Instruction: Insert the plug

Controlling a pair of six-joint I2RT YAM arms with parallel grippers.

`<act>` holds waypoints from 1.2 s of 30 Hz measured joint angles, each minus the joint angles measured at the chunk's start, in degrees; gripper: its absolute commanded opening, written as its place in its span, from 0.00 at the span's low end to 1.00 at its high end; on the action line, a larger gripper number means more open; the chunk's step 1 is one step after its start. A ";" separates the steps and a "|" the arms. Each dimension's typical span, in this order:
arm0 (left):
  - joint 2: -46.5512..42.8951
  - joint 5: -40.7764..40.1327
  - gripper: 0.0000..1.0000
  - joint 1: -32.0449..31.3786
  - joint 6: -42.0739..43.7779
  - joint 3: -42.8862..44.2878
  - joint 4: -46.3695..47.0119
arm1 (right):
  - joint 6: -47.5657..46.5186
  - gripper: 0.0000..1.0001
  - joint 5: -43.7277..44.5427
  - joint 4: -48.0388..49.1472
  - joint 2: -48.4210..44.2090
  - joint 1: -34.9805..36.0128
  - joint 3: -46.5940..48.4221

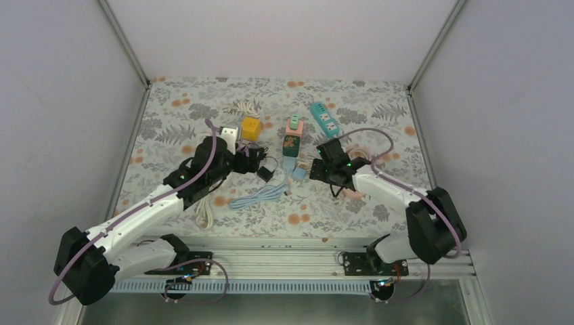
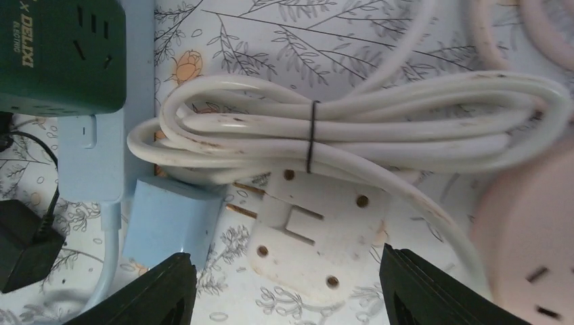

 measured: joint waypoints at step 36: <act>1.44 1.25 0.97 0.50 -0.98 -1.44 1.95 | -3.23 0.89 0.42 1.11 13.66 0.48 3.72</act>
